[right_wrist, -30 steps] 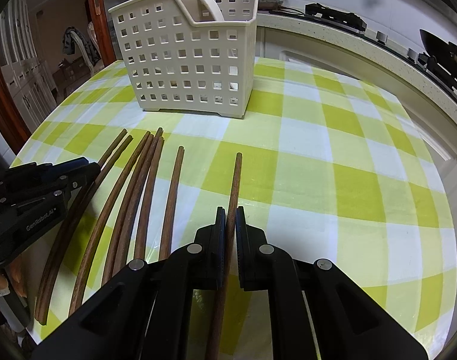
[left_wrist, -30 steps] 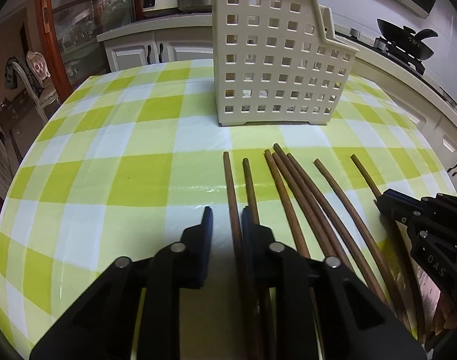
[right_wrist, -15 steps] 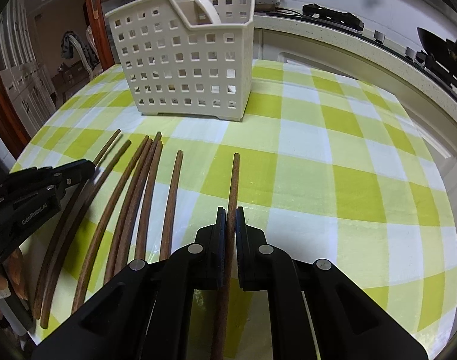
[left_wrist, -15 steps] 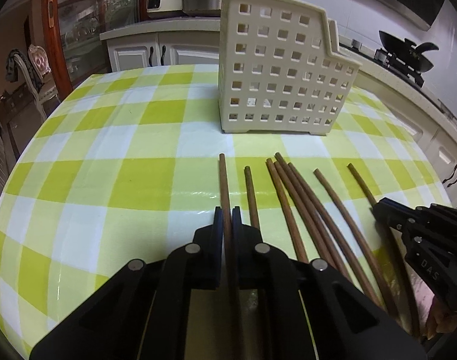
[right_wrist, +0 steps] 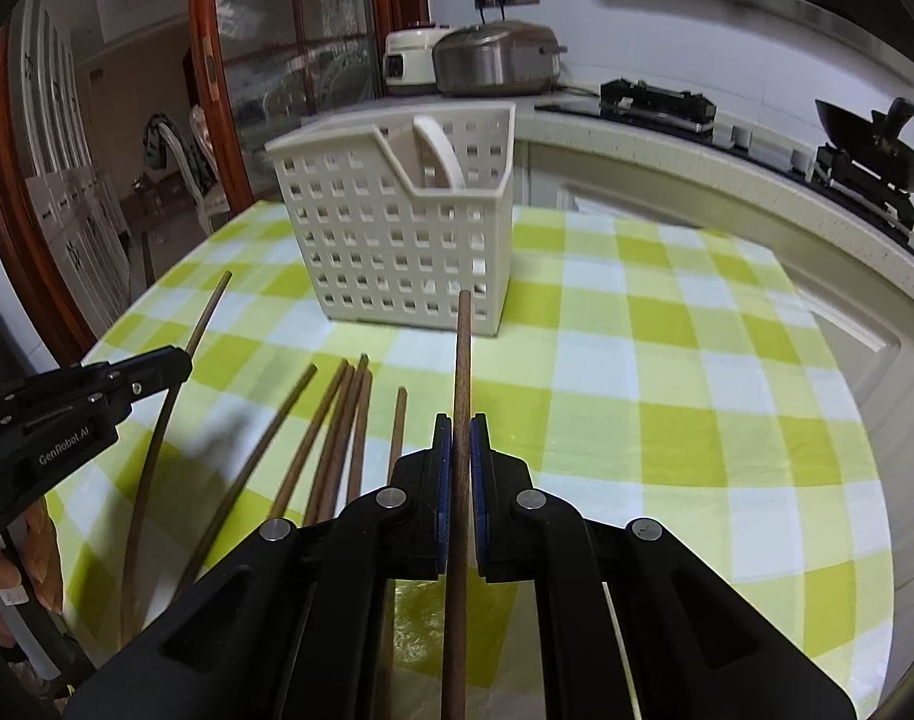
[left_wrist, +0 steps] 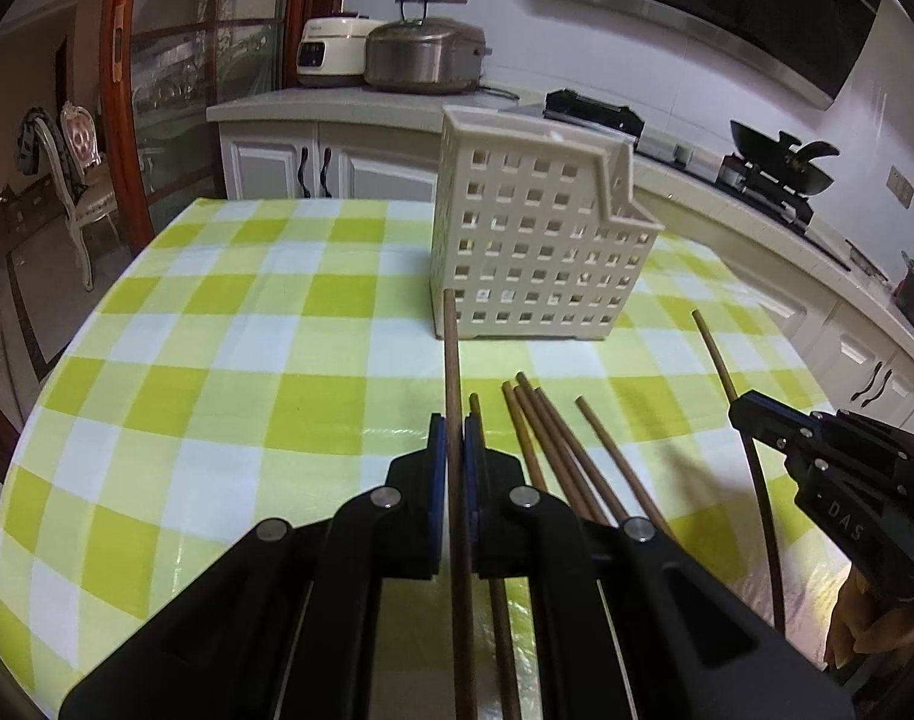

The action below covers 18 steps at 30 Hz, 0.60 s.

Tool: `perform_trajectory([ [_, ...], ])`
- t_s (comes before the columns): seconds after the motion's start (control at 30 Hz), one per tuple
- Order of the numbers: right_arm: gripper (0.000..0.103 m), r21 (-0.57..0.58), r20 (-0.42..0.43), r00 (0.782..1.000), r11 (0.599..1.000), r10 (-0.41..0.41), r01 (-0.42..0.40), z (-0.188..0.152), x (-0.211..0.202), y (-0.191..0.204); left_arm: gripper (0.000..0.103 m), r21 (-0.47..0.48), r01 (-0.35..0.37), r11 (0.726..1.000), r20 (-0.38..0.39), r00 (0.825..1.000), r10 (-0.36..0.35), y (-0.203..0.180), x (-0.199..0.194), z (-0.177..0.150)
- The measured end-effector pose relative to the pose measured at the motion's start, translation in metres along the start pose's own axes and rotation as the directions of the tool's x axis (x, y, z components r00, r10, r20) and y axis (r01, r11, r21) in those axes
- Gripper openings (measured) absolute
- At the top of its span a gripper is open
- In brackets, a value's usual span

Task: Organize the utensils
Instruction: 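Lift the chopstick upright with the right tool and drop it into the caddy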

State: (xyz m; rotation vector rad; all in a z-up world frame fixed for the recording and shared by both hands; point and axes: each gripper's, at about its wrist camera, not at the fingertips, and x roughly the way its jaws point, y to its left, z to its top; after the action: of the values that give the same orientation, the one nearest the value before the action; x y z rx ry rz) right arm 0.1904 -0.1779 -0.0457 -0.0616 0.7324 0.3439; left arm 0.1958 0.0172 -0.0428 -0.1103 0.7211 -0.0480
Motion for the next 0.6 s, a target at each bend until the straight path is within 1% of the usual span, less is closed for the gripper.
perform_trajectory([
  [0.33, 0.006, 0.007, 0.102, 0.995, 1.000, 0.001, -0.002, 0.009, -0.044, 0.001, 0.006, 0.022, 0.021, 1.000, 0.084, 0.996, -0.022, -0.011, -0.041, 0.003],
  [0.6, 0.006, -0.005, 0.155, 0.988, 1.000, 0.002, -0.001, 0.010, -0.069, 0.003, 0.006, 0.043, 0.018, 0.999, 0.151, 0.988, -0.024, -0.019, -0.068, 0.001],
])
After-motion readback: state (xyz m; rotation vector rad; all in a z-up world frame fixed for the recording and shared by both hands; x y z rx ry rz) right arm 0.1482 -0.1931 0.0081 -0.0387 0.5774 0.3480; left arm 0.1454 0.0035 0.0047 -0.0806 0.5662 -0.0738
